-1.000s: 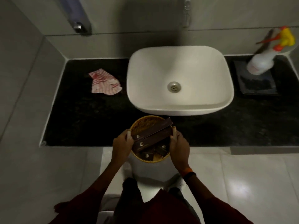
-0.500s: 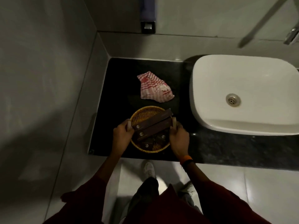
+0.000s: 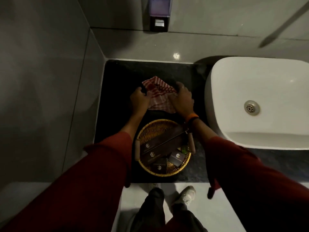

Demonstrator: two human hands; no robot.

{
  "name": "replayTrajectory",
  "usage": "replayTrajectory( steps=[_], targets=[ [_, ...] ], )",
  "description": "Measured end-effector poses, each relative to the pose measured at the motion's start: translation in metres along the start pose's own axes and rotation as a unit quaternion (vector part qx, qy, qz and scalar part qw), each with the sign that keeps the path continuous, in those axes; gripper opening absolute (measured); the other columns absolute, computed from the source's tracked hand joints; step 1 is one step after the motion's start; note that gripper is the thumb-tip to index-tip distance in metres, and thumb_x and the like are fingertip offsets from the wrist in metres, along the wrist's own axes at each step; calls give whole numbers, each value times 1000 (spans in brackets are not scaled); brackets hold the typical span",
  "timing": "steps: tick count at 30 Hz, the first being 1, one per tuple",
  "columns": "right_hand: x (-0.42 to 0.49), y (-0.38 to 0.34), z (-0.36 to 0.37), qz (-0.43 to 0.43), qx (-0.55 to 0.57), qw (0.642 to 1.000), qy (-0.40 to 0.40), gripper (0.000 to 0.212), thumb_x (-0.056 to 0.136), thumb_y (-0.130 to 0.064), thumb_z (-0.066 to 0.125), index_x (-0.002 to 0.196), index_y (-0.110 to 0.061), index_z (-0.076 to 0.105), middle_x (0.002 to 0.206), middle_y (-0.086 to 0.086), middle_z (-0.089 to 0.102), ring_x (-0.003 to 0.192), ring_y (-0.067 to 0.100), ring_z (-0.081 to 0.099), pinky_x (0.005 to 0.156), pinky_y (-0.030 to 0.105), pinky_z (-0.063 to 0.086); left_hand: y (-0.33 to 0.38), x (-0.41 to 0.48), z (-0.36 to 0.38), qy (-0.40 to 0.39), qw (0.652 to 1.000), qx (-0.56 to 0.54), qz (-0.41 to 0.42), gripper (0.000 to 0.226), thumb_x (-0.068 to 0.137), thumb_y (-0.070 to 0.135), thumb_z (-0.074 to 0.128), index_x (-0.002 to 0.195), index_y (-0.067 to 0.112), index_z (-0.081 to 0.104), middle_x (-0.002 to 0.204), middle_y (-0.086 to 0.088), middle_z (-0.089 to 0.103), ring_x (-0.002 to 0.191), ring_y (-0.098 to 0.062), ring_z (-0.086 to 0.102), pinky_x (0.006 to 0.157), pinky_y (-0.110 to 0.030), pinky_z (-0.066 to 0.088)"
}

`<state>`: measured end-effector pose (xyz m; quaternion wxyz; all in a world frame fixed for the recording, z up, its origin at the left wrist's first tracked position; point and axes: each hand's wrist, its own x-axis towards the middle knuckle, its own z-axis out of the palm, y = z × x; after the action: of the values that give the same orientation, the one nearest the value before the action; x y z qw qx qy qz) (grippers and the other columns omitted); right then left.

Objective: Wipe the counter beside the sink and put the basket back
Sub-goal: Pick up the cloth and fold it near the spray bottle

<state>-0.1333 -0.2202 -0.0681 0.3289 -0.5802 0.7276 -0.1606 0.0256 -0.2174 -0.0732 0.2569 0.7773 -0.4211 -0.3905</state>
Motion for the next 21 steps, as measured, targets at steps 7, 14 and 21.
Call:
replayTrajectory(
  steps=[7,14,21],
  targets=[
    [29,-2,20,40,-88,995,-16,44,104,-36,42,130,-3,54,136,25,58,129,43,51,108,50,38,7,32,22,-67,996,-16,-57,46,90,33,68,127,5,63,129,-19,66,119,-34,63,100,-38,54],
    [-23,-10,-48,-17,292,951,96,43,106,-21,44,148,-11,41,125,-2,57,110,13,57,101,26,50,52,-22,-7,-42,968,-239,58,14,92,8,58,105,14,59,90,2,68,70,-1,69,63,-23,56],
    [-73,28,-174,-77,394,878,260,28,98,-22,59,125,-24,65,111,21,74,94,24,70,89,53,57,149,-106,32,-69,921,-291,251,35,91,-5,60,117,17,57,118,-3,64,93,-14,69,83,-34,59]
  ],
)
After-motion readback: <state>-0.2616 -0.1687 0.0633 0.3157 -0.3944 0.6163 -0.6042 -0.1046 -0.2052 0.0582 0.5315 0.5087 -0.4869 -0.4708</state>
